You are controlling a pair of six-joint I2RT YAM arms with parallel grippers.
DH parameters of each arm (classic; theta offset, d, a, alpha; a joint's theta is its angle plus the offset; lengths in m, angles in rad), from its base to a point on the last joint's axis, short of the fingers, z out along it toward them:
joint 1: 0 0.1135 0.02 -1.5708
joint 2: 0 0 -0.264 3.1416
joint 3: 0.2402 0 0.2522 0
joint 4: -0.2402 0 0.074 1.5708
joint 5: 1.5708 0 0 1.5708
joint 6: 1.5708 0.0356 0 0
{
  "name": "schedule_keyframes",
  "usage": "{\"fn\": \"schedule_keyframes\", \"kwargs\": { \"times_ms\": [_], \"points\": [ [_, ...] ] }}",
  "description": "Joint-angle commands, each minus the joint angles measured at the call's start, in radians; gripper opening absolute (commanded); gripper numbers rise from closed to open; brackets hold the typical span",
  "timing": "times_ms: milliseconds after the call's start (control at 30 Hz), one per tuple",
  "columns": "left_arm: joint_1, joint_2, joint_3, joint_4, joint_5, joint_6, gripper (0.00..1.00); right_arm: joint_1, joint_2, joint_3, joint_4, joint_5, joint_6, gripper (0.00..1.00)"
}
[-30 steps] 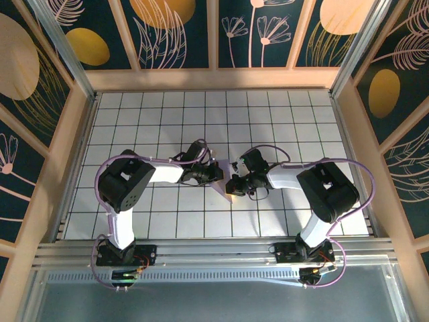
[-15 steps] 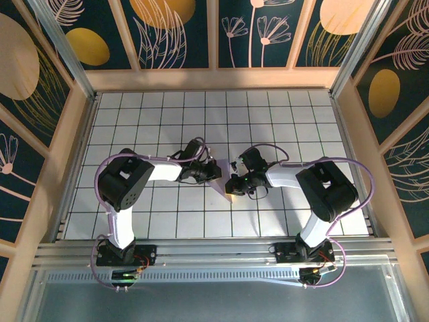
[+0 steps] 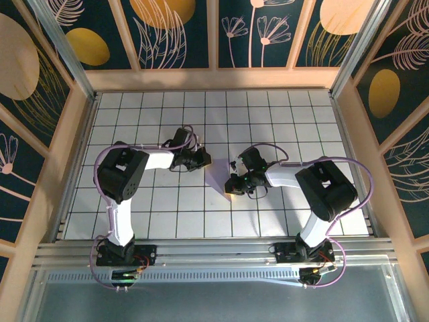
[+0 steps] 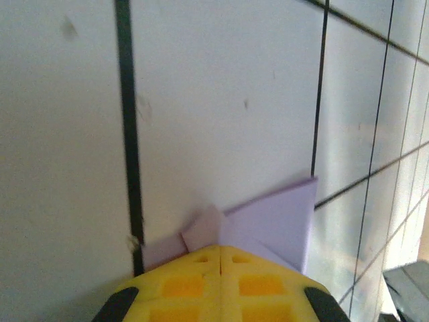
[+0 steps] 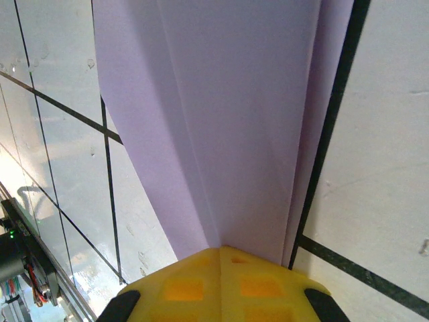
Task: Fold a paper plane with a square sheet of paper (fold left side to right side)
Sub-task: Fourth fold the wing at the center of the table.
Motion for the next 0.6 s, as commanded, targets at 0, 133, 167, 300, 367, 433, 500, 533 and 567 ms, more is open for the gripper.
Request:
{"fn": "schedule_keyframes", "kwargs": {
  "times_ms": [0,133,167,300,367,433,500,533,567],
  "points": [
    [0.047,0.037,0.047,-0.035,-0.069,0.049,0.00,0.011,0.078,-0.050,-0.152,0.160,-0.027,0.00],
    [0.070,0.055,0.075,-0.053,-0.078,0.069,0.00,0.013,0.078,-0.051,-0.147,0.160,-0.026,0.00],
    [0.072,0.055,0.078,-0.059,-0.083,0.072,0.00,0.013,0.077,-0.052,-0.146,0.160,-0.024,0.00],
    [0.075,-0.003,0.056,-0.068,-0.110,0.094,0.00,0.013,0.070,-0.052,-0.132,0.156,-0.018,0.00],
    [0.074,-0.052,0.024,-0.061,-0.115,0.100,0.00,0.014,0.066,-0.051,-0.128,0.155,-0.015,0.00],
    [0.070,-0.115,-0.026,-0.042,-0.102,0.100,0.00,0.013,0.060,-0.049,-0.126,0.160,-0.013,0.00],
    [0.056,-0.173,-0.072,-0.029,-0.086,0.097,0.00,0.013,0.059,-0.047,-0.126,0.163,-0.012,0.00],
    [0.044,-0.200,-0.087,-0.021,-0.076,0.093,0.00,0.012,0.057,-0.047,-0.126,0.165,-0.012,0.00],
    [0.030,-0.219,-0.120,-0.015,-0.067,0.089,0.00,0.013,0.058,-0.047,-0.125,0.165,-0.012,0.00]
  ]
}}
